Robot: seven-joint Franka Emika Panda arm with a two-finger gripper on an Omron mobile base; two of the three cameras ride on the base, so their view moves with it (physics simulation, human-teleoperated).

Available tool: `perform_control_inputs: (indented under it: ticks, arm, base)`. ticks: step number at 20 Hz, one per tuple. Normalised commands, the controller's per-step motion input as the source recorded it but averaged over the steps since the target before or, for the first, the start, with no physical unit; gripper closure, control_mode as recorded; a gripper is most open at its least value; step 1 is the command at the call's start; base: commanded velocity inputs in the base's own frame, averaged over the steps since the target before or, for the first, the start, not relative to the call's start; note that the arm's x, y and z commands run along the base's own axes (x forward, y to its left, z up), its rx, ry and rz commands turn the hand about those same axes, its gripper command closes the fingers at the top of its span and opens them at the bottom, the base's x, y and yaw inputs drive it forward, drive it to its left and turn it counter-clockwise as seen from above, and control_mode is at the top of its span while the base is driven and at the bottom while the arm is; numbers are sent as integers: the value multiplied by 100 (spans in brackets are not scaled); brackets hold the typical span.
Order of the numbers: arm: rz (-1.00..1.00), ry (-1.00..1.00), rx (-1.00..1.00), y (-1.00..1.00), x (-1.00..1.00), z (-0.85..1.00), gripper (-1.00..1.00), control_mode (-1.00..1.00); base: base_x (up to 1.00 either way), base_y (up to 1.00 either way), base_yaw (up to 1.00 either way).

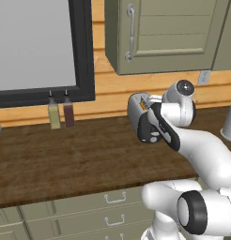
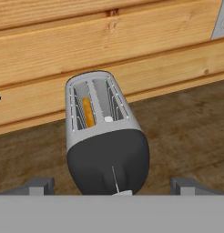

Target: Start the toaster. Once the lever pops up, take the bread to the plate on the dining counter.

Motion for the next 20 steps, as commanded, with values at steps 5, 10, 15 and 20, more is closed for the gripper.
perform_control_inputs:
  ticks: [5,10,15,20]
  arm:
    - [0,0,0,0,0,0,-100,-100]
    - [0,0,0,0,0,0,-100,-100]
    - [0,0,0,0,0,0,-100,-100]
    - [0,0,0,0,0,0,-100,-100]
  base:
    - [0,0,0]
    - [0,0,0]
    - [0,0,0]
    - [0,0,0]
